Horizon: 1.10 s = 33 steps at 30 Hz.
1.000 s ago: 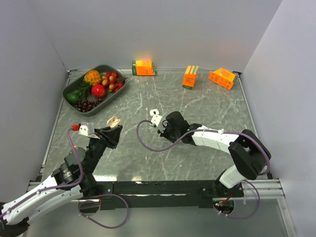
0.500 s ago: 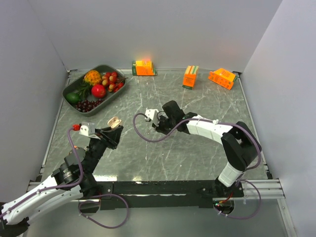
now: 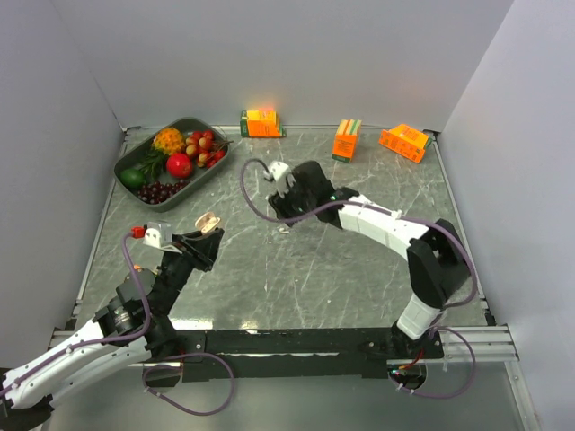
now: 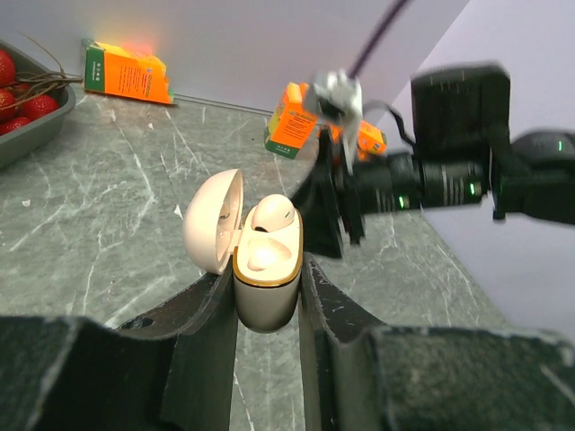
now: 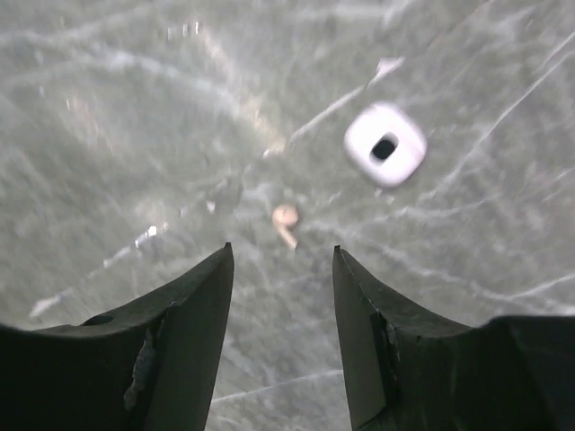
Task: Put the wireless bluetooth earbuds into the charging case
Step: Pick up the earbud from the center of the board.
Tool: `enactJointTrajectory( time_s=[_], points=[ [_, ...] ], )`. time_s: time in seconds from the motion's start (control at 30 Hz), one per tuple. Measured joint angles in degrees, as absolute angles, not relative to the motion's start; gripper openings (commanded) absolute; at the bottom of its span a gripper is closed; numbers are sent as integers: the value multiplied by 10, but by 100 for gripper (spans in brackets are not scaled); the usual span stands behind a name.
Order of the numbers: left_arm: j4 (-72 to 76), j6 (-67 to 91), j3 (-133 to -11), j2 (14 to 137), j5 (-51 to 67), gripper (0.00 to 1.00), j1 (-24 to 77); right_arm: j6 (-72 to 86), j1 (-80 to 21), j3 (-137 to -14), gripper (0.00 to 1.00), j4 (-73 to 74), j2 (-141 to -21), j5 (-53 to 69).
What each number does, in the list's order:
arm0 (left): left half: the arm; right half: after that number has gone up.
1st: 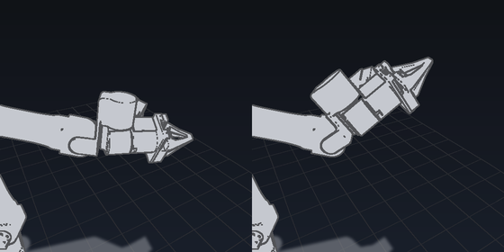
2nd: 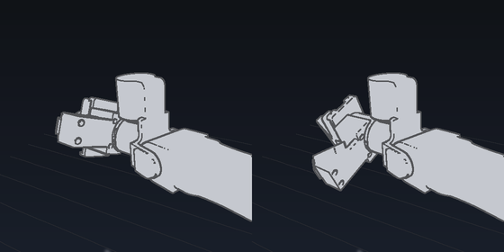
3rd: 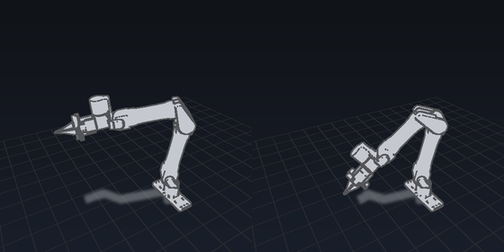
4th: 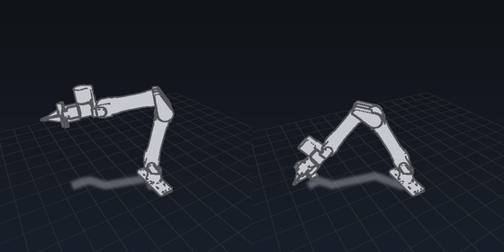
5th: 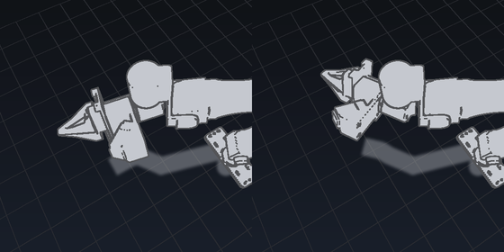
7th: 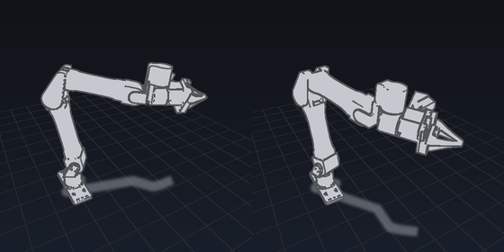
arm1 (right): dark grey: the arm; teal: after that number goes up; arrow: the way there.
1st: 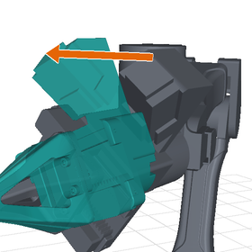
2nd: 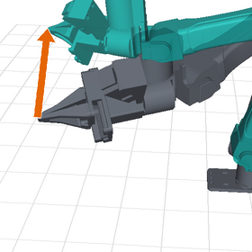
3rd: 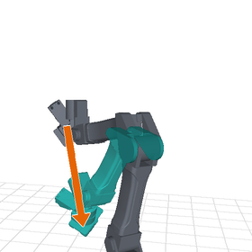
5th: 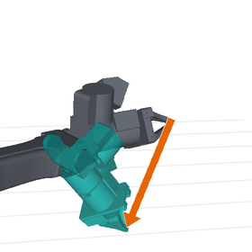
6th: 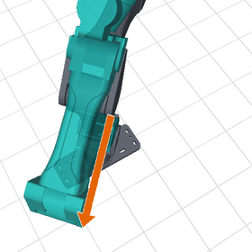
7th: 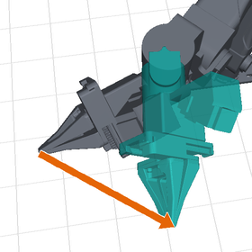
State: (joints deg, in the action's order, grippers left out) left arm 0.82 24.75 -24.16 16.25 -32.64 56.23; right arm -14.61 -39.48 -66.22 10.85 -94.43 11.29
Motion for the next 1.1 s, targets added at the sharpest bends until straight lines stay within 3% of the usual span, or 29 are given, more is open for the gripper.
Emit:
enactJointTrajectory(
  time_s=[0.1,0.2,0.23,0.33,0.5,0.73,1.1],
  points=[
    [8,248,-242,164,-328,1,562,-129,-395,-746,58,131,-988,117],
    [8,248,-242,167,-329,1,562,-109,-395,-755,64,132,-1008,116],
    [6,248,-242,168,-329,1,563,-105,-395,-756,69,138,-1018,117],
    [2,248,-242,168,-333,1,563,-95,-396,-785,99,182,-1063,117],
    [-4,249,-242,171,-339,1,564,-84,-396,-792,99,209,-1096,121],
    [-8,250,-243,186,-339,1,564,-78,-396,-794,73,216,-1100,122],
    [-8,250,-243,190,-339,1,564,-73,-405,-797,67,224,-1142,101]
  ],
)
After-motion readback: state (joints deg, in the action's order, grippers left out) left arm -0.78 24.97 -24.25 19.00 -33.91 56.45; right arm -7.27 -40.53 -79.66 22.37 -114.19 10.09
